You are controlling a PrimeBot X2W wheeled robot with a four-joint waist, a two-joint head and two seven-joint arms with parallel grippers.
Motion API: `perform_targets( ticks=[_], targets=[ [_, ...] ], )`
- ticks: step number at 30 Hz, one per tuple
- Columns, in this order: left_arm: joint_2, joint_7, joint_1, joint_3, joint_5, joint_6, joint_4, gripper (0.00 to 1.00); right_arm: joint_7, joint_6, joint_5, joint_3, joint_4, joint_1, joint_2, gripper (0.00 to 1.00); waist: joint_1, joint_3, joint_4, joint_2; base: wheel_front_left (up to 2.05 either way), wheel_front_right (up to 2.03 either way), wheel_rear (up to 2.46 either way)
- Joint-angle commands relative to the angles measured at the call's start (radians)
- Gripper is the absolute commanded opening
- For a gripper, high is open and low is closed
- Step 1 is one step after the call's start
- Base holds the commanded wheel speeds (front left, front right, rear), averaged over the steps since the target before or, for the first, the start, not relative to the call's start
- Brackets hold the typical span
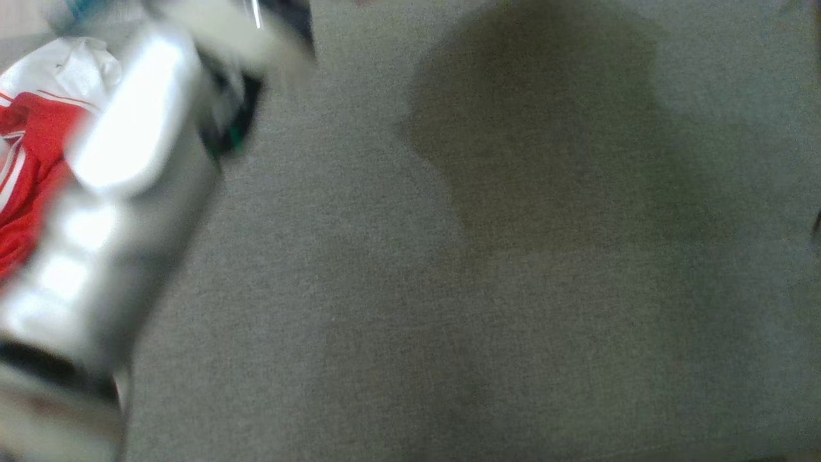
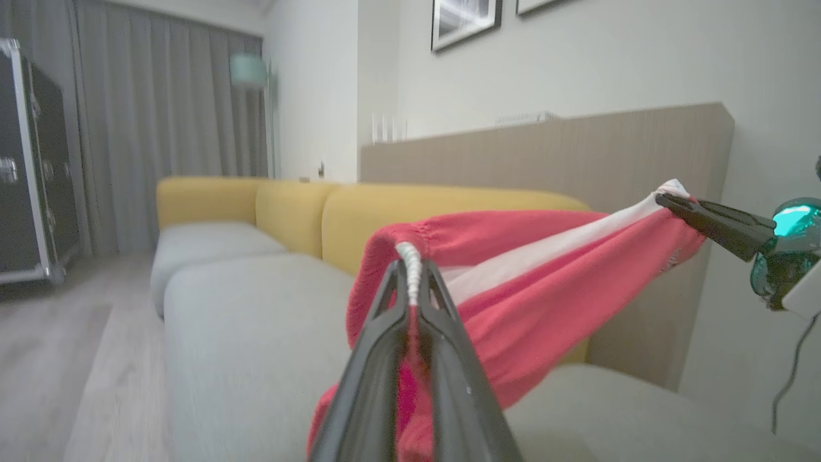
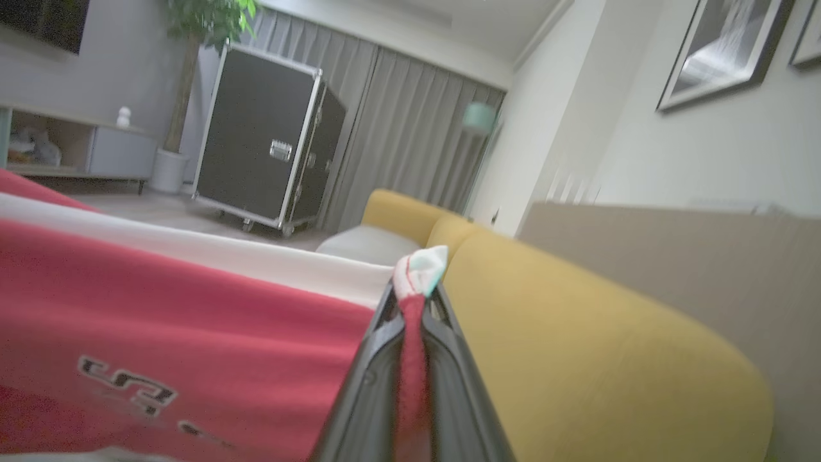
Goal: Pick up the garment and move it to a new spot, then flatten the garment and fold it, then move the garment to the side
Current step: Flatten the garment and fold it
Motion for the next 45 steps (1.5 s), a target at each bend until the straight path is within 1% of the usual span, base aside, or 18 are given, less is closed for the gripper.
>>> perform_targets(
  ticks=[1, 3, 6, 9, 12, 13, 16, 19, 22, 24, 26, 28, 32, 34, 36, 38, 45],
  targets=[
    [0.055, -0.005, 0.087, 0.014, -0.01, 0.002, -0.033, 0.0, -0.001, 0.003, 0.003, -0.005, -0.028, 0.093, 0.007, 0.0, 0.0, -0.012, 0.004, 0.0, 0.0, 0.0, 0.0],
    [0.053, -0.005, 0.207, 0.01, -0.019, 0.002, -0.064, 0.0, -0.001, 0.003, 0.014, -0.019, -0.042, 0.193, 0.009, 0.0, 0.0, -0.021, 0.01, 0.0, 0.0, 0.0, 0.0],
    [0.041, -0.005, 0.38, 0.011, 0.0, 0.002, -0.117, 0.0, -0.001, 0.003, 0.029, -0.063, -0.073, 0.346, 0.014, 0.0, 0.0, -0.043, 0.019, 0.0, 0.0, 0.0, 0.0],
    [0.036, -0.005, 0.548, 0.015, 0.053, 0.002, -0.179, 0.0, -0.001, 0.003, 0.035, -0.114, -0.138, 0.509, 0.019, 0.0, 0.0, -0.075, 0.026, 0.0, 0.0, 0.0, 0.0],
    [0.037, -0.005, 0.716, 0.021, 0.096, 0.002, -0.243, 0.0, 0.004, 0.003, 0.036, -0.16, -0.235, 0.684, 0.022, 0.0, 0.0, -0.113, 0.029, 0.0, 0.0, 0.0, 0.0],
    [0.037, -0.005, 0.716, 0.021, 0.096, 0.002, -0.243, 0.0, 0.004, 0.003, 0.036, -0.16, -0.235, 0.684, 0.022, 0.0, 0.0, -0.113, 0.029, 0.0, 0.0, 0.0, 0.0],
    [0.061, -0.005, 0.866, 0.034, 0.14, 0.002, -0.313, 0.0, 0.047, 0.003, 0.032, -0.193, -0.384, 0.856, 0.034, 0.0, 0.0, -0.147, 0.029, 0.0, 0.0, 0.0, 0.0],
    [0.089, -0.005, 0.98, 0.03, 0.189, 0.014, -0.376, 0.0, 0.106, 0.003, 0.035, -0.247, -0.575, 1.023, 0.054, 0.0, 0.0, -0.171, 0.041, 0.0, 0.0, 0.0, 0.0],
    [0.106, -0.005, 1.045, 0.027, 0.207, 0.036, -0.43, 0.0, 0.176, 0.003, 0.024, -0.293, -0.754, 1.156, 0.088, 0.0, 0.0, -0.186, 0.054, 0.0, 0.0, 0.0, 0.0],
    [0.101, -0.005, 1.06, 0.036, 0.199, 0.048, -0.463, 0.0, 0.22, 0.003, 0.022, -0.308, -0.831, 1.201, 0.111, 0.0, 0.0, -0.192, 0.061, 0.0, 0.0, 0.0, 0.0],
    [0.087, 0.003, 1.053, 0.041, 0.188, 0.056, -0.477, 0.0, 0.247, 0.003, 0.013, -0.315, -0.868, 1.211, 0.12, 0.0, 0.0, -0.191, 0.072, 0.0, 0.0, 0.0, 0.0],
    [0.07, 0.024, 1.026, 0.041, 0.18, 0.058, -0.475, 0.0, 0.258, 0.003, 0.016, -0.324, -0.866, 1.194, 0.124, 0.0, 0.0, -0.182, 0.087, 0.0, 0.0, 0.0, 0.0],
    [0.015, 0.057, 0.932, 0.048, 0.156, 0.053, -0.444, 0.0, 0.272, 0.003, 0.015, -0.333, -0.801, 1.122, 0.114, 0.0, 0.0, -0.142, 0.121, 0.0, 0.0, 0.0, 0.0],
    [-0.014, 0.067, 0.878, 0.056, 0.146, 0.051, -0.412, 0.0, 0.286, 0.003, -0.01, -0.323, -0.766, 1.072, 0.106, 0.0, 0.0, -0.116, 0.133, 0.0, 0.0, 0.0, 0.0],
    [-0.035, 0.076, 0.825, 0.064, 0.144, 0.052, -0.373, 0.0, 0.294, 0.003, -0.029, -0.307, -0.718, 1.009, 0.094, 0.0, 0.0, -0.089, 0.141, 0.0, 0.0, 0.0, 0.0],
    [-0.052, 0.081, 0.773, 0.069, 0.148, 0.051, -0.336, 0.0, 0.296, 0.003, -0.031, -0.281, -0.645, 0.939, 0.072, 0.0, 0.0, -0.064, 0.147, 0.0, 0.0, 0.0, 0.0],
    [-0.1, 0.108, 0.621, 0.064, 0.122, 0.025, -0.228, 0.0, 0.28, 0.003, -0.013, -0.175, -0.415, 0.699, 0.026, 0.0, 0.0, 0.008, 0.177, 0.0, 0.0, 0.0, 0.0]
  ],
)
